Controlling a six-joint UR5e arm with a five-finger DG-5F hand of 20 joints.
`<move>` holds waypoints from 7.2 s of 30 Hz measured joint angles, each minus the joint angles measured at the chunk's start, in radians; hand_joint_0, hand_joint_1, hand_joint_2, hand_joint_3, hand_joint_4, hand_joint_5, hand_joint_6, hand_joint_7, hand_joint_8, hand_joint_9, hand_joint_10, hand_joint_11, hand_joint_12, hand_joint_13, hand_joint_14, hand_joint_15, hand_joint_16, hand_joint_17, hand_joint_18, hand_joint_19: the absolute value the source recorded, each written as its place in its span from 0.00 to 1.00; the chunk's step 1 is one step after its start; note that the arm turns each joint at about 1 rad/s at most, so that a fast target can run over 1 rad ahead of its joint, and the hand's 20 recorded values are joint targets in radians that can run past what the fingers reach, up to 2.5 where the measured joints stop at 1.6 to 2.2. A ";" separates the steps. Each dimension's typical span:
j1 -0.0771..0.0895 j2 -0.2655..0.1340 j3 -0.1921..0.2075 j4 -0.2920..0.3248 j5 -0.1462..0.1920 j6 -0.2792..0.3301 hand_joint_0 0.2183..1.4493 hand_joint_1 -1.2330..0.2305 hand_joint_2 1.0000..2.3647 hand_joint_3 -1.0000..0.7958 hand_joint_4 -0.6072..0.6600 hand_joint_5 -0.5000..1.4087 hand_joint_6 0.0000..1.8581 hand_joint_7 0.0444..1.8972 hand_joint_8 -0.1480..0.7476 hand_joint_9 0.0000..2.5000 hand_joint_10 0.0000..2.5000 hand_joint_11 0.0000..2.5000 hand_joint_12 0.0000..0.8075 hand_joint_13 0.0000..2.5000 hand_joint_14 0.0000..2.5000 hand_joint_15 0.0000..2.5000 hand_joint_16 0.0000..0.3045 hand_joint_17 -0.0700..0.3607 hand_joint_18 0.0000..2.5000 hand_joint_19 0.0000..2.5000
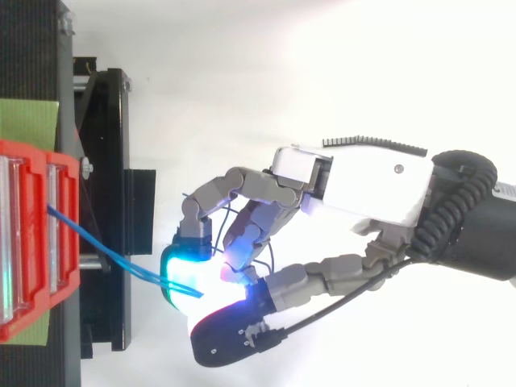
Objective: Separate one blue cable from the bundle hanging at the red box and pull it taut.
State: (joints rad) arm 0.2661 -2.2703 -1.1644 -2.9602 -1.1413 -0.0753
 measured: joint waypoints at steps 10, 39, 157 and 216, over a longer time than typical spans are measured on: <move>0.000 0.000 0.000 -0.002 0.001 0.008 0.44 0.19 0.00 0.28 0.43 0.17 0.52 0.55 0.38 0.47 0.00 0.64 0.40 0.44 0.01 0.40 0.14 0.38 0.29 0.22; 0.001 0.000 0.000 -0.017 0.001 0.009 0.46 0.27 0.02 0.43 0.44 0.15 0.53 0.60 0.41 0.46 0.00 0.63 0.41 0.44 0.01 0.41 0.15 0.40 0.28 0.25; 0.000 0.000 0.000 -0.051 0.000 0.015 0.25 0.25 0.00 0.28 0.52 0.20 0.48 0.59 0.45 0.57 0.01 0.60 0.43 0.46 0.01 0.39 0.16 0.41 0.29 0.24; 0.000 0.000 0.000 -0.051 0.000 0.022 0.33 0.27 0.00 0.30 0.41 0.21 0.49 0.64 0.39 0.65 0.01 0.61 0.38 0.49 0.01 0.41 0.14 0.39 0.30 0.24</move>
State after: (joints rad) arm 0.2662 -2.2703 -1.1643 -3.0112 -1.1413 -0.0537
